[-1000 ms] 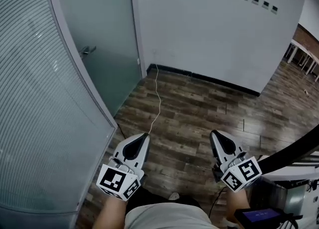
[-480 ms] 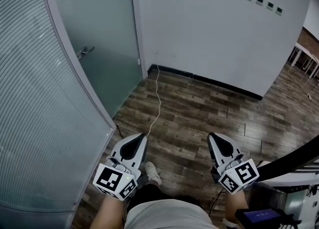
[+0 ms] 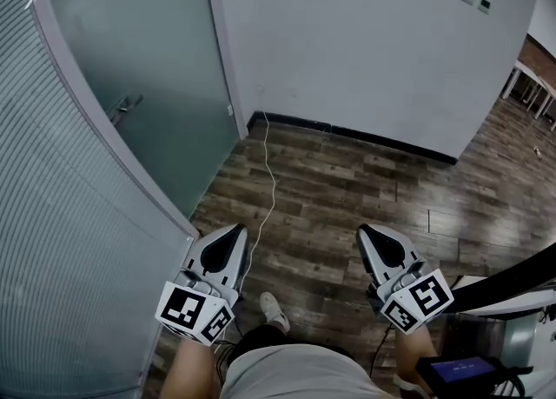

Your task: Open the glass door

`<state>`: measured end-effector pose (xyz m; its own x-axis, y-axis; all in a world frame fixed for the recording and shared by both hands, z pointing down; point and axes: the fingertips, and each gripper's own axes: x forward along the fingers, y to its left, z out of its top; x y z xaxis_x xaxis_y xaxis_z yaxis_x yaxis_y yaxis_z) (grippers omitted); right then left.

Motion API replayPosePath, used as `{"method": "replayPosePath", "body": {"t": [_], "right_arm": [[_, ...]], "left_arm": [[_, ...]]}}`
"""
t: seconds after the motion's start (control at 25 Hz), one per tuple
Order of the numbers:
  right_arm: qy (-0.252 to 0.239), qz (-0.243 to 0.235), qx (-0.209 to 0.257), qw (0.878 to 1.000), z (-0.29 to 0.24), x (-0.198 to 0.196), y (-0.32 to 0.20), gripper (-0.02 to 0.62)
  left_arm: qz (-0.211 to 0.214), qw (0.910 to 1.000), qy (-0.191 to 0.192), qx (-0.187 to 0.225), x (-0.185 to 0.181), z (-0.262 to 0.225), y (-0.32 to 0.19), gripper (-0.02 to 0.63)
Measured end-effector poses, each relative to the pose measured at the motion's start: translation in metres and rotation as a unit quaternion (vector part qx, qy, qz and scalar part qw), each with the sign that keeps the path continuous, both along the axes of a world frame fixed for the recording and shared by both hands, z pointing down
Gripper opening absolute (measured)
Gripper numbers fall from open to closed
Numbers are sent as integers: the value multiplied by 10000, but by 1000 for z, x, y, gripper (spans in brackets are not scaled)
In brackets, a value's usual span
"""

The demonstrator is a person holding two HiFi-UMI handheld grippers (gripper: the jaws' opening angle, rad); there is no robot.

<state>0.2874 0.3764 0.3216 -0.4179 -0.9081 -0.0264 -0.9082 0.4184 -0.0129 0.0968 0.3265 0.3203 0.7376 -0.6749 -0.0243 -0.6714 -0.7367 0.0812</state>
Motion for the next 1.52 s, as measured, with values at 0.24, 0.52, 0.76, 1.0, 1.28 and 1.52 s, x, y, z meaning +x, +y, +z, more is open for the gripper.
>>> {"method": "replayPosePath", "body": {"t": [0.24,0.52,0.76,1.0,1.28,1.52], "right_arm": [[-16,-29,-38,10000,0,-10,-76,0],[-160,-213,-128,9996,2,-43,-170,0],[-130,-441,-177,9988,2,-75,-222,0],[-108,-752,-167,9970,2,-105,-262,0],[-127,-1303,-18,9914,5,-148,-320,0],[-12,-1905,-19,9817,4,-176,-386,0]], "left_arm": [[-63,9999,-17,-76,-14,2,-71,-1],[-191,9998,-55,-101,-43,-4,-158,-2],[-385,9991,-33,-162,-72,1,-201,-2],[-664,9976,-15,-171,-105,5,-225,-1],[-1247,9922,50,-75,-148,10,-259,-2],[-1787,9837,139,-116,-171,17,-306,-2]]}}
